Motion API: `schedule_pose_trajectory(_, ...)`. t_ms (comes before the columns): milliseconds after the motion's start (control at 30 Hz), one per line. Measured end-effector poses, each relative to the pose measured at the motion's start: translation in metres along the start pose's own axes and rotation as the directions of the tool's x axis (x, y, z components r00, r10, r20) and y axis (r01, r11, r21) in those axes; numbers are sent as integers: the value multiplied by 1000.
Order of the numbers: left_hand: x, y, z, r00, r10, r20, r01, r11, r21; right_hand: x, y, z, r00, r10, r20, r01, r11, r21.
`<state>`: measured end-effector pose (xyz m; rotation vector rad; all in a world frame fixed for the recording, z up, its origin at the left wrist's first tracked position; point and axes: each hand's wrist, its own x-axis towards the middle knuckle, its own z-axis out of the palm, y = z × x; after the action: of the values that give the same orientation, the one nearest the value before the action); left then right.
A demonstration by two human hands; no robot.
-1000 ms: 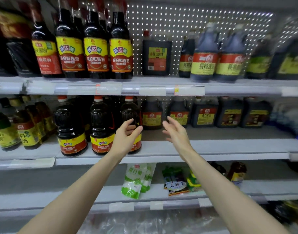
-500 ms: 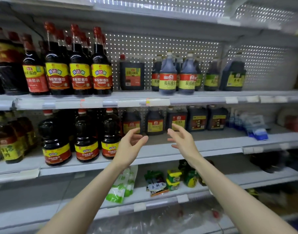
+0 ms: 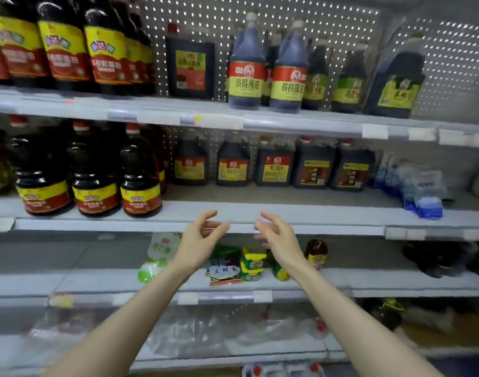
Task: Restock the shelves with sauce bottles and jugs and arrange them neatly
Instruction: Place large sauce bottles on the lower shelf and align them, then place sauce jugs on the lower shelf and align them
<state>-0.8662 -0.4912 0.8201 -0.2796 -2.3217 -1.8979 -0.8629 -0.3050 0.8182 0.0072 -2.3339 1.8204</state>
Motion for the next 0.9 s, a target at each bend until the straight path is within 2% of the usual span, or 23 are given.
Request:
schedule_pose_trajectory(200,-26,-86,35,979,-194,-54,196,980,20,4,98,6,975,176,137,-173,984,-32)
schedule_pose_trajectory(400,-47,-194,48,897,-431,-102,436,899,36,-8,206,32,919,339,199,-329,941,-83)
schedule_pose_trajectory(600,-77,-325,69,782,-619,-71,623,779,67,-30,345,72,783,572,244,-546,820,-170)
schedule_pose_trajectory(733,-93,-407,77,686,-727,-23,725,682,91,-47,425,102,700,690,186,-671,724,-159)
schedule_pose_trajectory(867,-120,-496,98,562,-827,-11,823,557,115,-79,522,122,574,801,172,-780,599,-182)
schedule_pose_trajectory(900,-125,-516,104,545,-838,-12,833,540,118,-85,544,126,562,813,150,-792,581,-188)
